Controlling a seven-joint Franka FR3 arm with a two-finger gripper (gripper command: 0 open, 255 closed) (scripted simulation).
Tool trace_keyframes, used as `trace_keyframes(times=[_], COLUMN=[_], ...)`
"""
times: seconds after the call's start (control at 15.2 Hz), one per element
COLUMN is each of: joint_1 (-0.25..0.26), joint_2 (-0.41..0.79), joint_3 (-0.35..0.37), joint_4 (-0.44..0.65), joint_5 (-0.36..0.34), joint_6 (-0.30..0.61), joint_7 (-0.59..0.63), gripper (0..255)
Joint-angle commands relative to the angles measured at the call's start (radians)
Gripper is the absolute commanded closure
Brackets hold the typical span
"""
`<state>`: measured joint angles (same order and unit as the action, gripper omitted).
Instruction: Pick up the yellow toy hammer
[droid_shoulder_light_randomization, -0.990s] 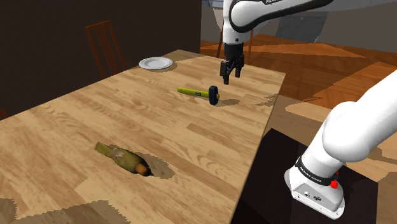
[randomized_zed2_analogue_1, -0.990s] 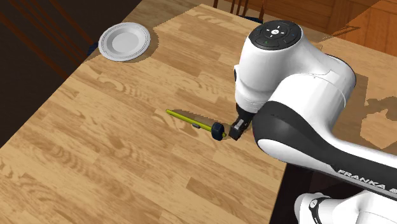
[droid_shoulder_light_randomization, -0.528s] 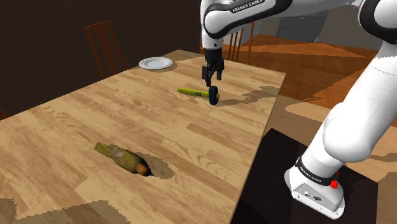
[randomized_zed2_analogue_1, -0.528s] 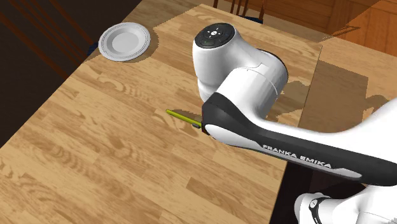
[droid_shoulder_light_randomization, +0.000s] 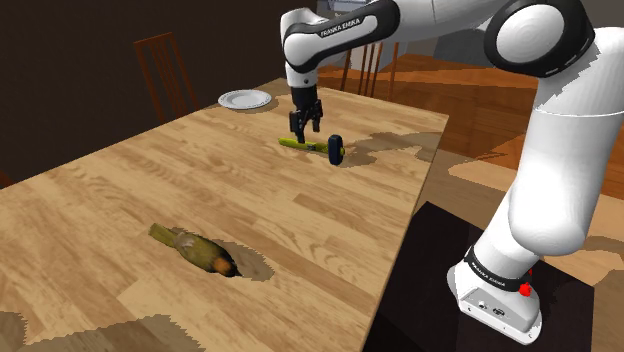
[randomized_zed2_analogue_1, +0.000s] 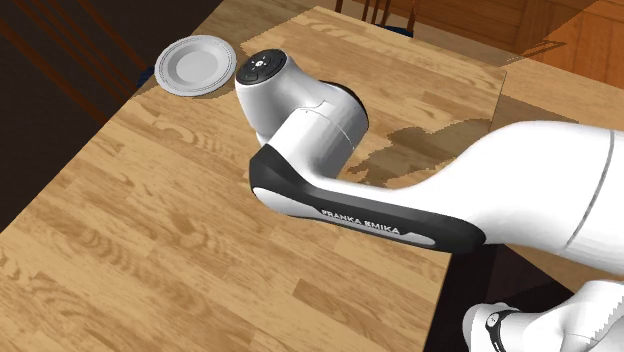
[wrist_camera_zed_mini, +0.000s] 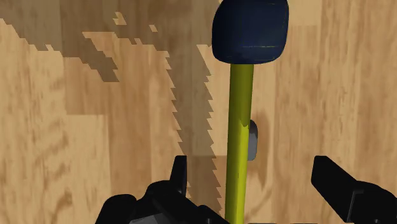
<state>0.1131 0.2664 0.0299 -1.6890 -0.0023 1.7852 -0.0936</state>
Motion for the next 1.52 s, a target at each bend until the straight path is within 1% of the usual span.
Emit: trace_keyframes(times=[0.0,0.26,0.46,0.53,1.12,1.45], joint_1=[0.002,0.002,0.002,0.002,0.002,0.002], joint_2=[0.016,0.031,0.033,0.033,0.033,0.015], joint_3=[0.001,0.001,0.001,0.001,0.001,0.002], joint_4=[-0.005,-0.039,-0.043,-0.045,-0.043,-0.001], joint_5=[0.000,-0.001,-0.001,-0.001,-0.001,0.000], joint_6=[0.021,0.069,0.076,0.077,0.076,0.016], joint_7=[0.000,0.000,0.000,0.000,0.000,0.000], gripper=[0,0,0,255,255,255])
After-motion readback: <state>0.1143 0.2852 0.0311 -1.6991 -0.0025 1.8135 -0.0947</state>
